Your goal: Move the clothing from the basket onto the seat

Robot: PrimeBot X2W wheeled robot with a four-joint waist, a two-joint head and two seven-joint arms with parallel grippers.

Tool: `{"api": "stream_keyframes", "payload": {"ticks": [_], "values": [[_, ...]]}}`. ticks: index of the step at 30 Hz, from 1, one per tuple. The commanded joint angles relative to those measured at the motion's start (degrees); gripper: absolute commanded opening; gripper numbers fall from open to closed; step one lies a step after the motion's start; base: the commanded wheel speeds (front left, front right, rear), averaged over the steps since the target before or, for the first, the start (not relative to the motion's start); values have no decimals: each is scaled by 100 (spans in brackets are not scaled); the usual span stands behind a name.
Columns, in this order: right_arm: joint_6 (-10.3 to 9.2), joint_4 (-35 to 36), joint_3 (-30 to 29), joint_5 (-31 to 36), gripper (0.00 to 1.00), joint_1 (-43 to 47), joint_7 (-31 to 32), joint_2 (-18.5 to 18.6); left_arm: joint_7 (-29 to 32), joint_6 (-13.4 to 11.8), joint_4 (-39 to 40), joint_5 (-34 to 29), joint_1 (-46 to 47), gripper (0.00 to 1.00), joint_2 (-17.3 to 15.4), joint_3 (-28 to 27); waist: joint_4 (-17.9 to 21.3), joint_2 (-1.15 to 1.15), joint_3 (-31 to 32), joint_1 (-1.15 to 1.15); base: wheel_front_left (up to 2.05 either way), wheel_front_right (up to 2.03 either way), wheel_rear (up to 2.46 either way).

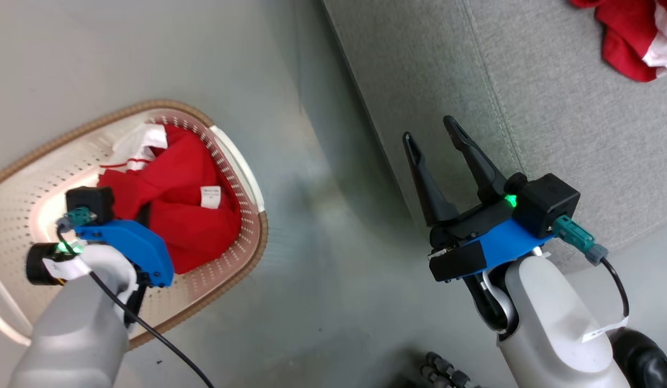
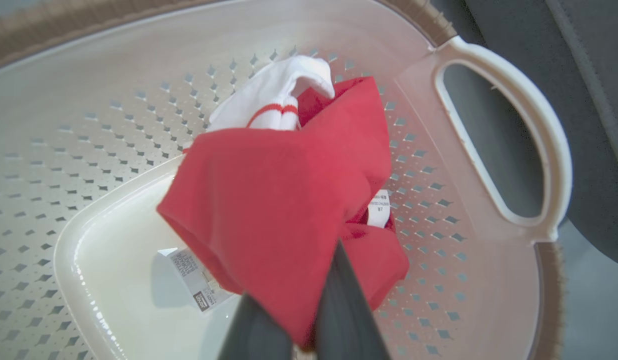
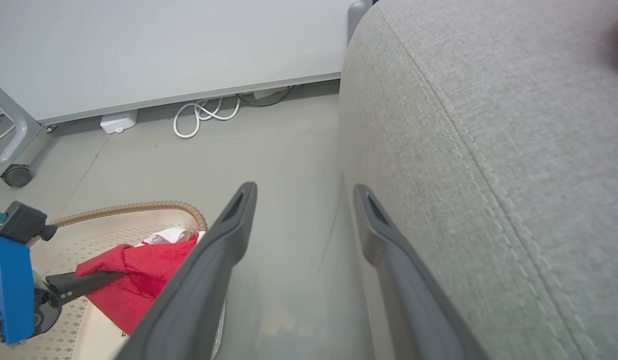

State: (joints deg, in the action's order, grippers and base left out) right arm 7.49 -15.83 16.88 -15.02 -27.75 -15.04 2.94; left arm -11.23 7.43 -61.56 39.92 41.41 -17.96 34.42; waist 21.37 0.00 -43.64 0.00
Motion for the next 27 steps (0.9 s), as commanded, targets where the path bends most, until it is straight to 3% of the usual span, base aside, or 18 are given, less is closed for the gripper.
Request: {"api": "stream_keyframes", "payload": {"ticks": [1,11,27], "values": [[1,-19,-40,75,100,26,-20,-9,-45,6,31,33,-42,0,38,48,-140,0,253,0,0,0,0],[1,-182,-347,419,100,381,-2,-6,-266,7,317,317,-519,0,533,474,-641,0,1528,0,0,0,0],[1,17,-716,656,100,1289,532,-3,-371,7,710,809,-1055,0,993,1267,-1231,0,3330,0,0,0,0]]}}
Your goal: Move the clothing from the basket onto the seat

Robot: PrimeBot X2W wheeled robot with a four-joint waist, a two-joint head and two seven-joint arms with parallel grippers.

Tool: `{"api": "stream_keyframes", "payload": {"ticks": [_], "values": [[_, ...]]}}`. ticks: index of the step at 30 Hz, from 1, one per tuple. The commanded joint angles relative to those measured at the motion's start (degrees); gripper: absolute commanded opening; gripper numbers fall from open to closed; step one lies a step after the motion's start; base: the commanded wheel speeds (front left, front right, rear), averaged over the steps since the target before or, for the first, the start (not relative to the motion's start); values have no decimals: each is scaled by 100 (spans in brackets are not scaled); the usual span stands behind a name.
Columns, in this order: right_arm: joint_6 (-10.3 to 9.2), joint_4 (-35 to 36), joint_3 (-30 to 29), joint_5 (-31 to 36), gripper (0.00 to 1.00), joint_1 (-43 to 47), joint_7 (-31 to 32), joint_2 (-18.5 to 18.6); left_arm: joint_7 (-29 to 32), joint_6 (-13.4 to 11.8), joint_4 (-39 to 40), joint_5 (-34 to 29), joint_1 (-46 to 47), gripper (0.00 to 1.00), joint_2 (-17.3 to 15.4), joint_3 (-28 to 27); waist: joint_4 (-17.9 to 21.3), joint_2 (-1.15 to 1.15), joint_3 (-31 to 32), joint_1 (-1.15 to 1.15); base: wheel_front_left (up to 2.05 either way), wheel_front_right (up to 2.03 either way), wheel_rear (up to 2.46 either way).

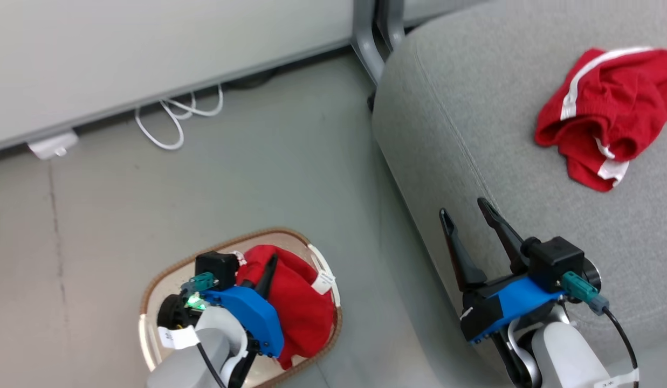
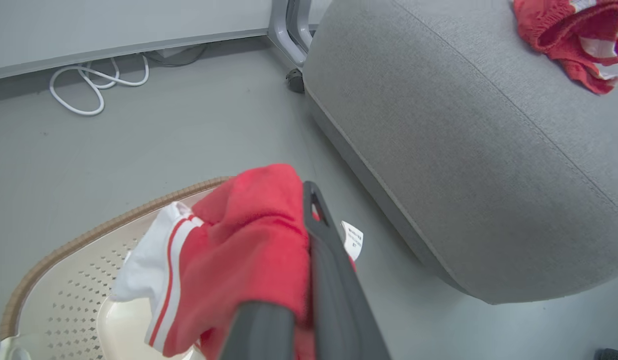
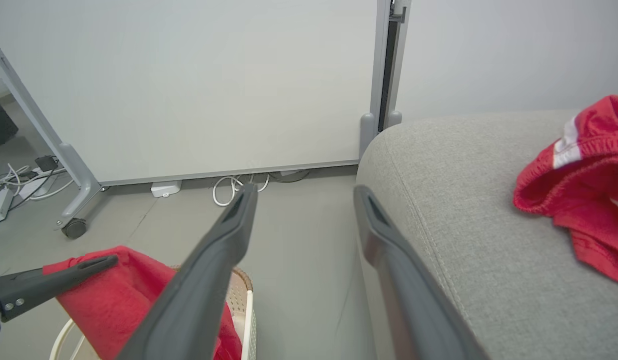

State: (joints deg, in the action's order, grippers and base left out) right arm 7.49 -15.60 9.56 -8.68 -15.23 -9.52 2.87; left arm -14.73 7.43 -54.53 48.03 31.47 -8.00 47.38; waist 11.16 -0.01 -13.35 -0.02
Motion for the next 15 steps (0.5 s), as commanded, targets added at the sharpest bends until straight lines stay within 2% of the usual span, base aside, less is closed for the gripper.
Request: {"api": "stream_keyframes", "payload": {"ticks": [1,15], "values": [[1,29,-10,28,100,108,12,3,-27,7,36,16,-66,0,21,27,-246,1,389,2,0,0,0],[1,434,-81,32,100,834,514,3,-39,7,373,200,397,0,305,757,-791,1,1297,2,0,0,0]]}}
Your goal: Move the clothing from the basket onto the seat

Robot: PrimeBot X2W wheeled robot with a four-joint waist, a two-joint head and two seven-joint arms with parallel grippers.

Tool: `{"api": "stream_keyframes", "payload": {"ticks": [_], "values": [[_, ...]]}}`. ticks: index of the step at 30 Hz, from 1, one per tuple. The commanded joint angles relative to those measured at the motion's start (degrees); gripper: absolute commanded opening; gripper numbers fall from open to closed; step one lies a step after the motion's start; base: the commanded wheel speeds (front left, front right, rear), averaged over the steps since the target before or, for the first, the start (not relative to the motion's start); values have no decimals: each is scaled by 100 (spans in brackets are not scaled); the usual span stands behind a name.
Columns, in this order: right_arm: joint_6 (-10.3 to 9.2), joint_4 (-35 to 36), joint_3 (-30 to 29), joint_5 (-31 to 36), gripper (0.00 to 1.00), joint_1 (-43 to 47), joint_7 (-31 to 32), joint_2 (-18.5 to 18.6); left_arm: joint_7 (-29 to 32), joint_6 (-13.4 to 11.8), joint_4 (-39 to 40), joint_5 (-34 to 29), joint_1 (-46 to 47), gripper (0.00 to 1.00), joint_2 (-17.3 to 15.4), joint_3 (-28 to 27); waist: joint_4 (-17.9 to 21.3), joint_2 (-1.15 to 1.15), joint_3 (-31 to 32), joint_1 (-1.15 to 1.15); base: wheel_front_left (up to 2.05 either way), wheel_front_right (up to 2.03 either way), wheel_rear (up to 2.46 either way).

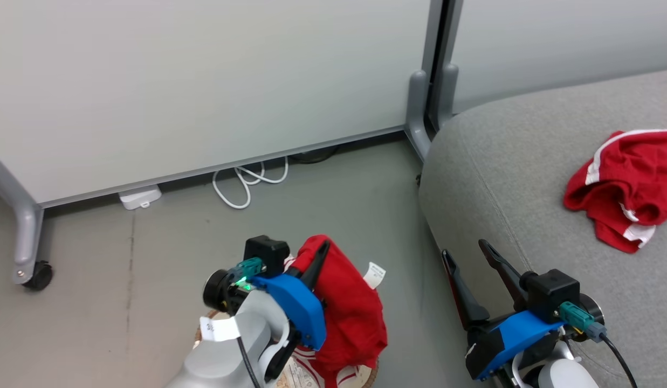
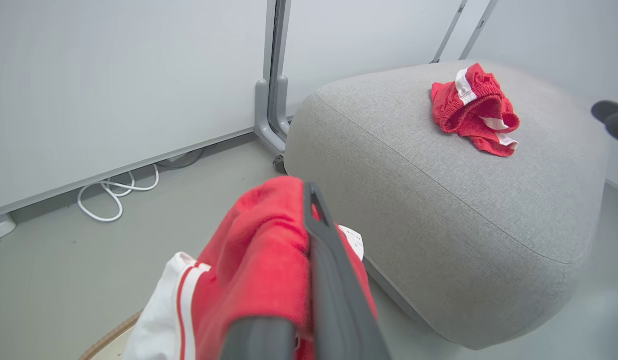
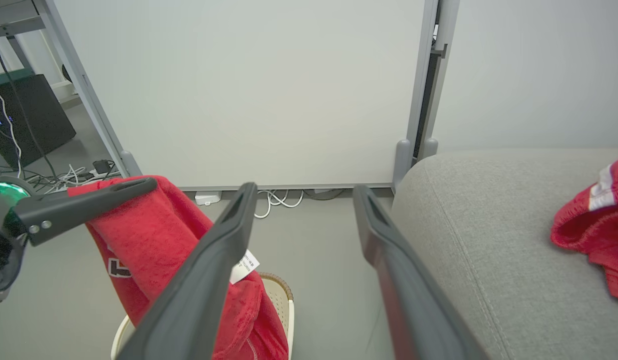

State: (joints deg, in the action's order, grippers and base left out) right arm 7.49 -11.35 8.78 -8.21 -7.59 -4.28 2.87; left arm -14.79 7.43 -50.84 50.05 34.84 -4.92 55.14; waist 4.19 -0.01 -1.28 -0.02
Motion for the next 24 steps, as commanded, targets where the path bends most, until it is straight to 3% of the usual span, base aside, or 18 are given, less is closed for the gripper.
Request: {"api": "stream_keyframes", "payload": {"ticks": [1,24], "values": [[1,41,-7,-9,100,84,14,3,-7,7,28,36,128,0,18,36,-126,1,110,2,0,0,0],[1,216,84,-38,100,221,204,3,296,8,394,686,1654,0,201,877,-428,1,236,2,0,0,0]]}}
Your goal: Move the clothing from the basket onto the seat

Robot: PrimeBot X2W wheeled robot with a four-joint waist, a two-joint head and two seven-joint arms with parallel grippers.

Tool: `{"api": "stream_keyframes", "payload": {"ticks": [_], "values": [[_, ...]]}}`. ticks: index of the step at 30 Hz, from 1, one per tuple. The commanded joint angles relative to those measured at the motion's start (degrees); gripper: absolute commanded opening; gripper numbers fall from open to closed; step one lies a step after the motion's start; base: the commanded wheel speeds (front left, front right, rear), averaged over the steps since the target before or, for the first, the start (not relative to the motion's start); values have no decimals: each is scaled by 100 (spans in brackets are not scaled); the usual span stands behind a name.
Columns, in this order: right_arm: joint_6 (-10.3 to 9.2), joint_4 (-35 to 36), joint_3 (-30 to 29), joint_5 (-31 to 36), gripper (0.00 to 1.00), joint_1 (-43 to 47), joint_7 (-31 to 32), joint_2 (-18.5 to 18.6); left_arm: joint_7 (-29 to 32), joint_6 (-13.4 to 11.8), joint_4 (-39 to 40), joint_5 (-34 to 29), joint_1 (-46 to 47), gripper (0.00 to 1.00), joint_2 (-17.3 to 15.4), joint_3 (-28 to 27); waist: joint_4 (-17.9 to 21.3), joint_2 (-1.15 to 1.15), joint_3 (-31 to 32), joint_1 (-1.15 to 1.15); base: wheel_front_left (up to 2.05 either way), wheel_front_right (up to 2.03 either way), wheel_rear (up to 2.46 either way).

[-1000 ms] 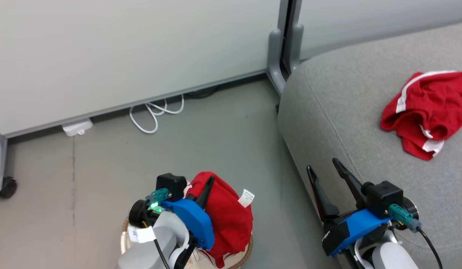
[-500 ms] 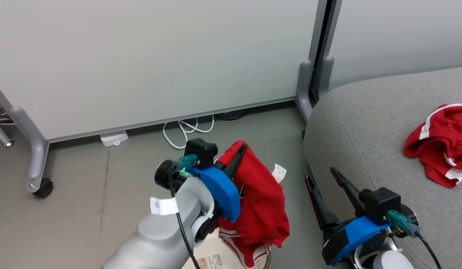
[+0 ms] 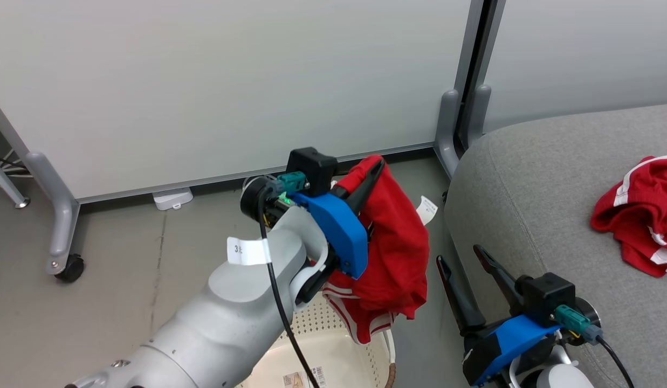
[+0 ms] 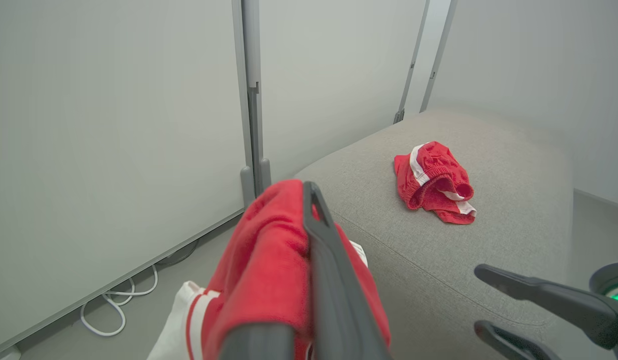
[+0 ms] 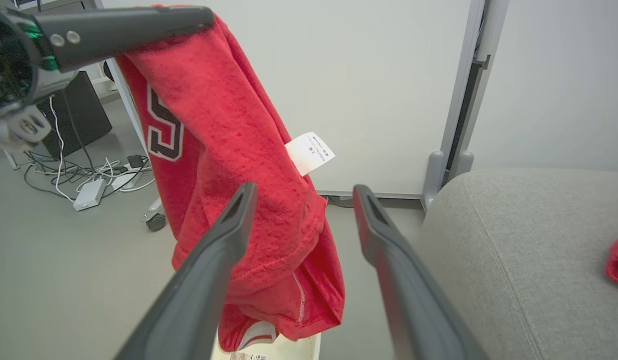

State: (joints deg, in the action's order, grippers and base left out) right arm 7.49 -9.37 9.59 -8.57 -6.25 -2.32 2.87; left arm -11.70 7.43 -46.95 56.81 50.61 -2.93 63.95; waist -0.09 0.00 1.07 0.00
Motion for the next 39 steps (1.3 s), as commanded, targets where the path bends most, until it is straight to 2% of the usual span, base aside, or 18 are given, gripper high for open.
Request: {"api": "stream_keyframes", "payload": {"ticks": [1,25,39], "values": [[1,14,4,-4,100,89,13,3,-5,8,30,35,118,0,1,26,-2,0,4,0,0,0,0],[1,-101,236,-43,100,-89,66,3,-63,-65,36,519,395,0,3,537,25,0,-10,0,0,0,0],[1,-908,699,-200,100,-924,3,20,-89,-100,76,679,464,0,3,713,0,0,-91,0,0,0,0]]}}
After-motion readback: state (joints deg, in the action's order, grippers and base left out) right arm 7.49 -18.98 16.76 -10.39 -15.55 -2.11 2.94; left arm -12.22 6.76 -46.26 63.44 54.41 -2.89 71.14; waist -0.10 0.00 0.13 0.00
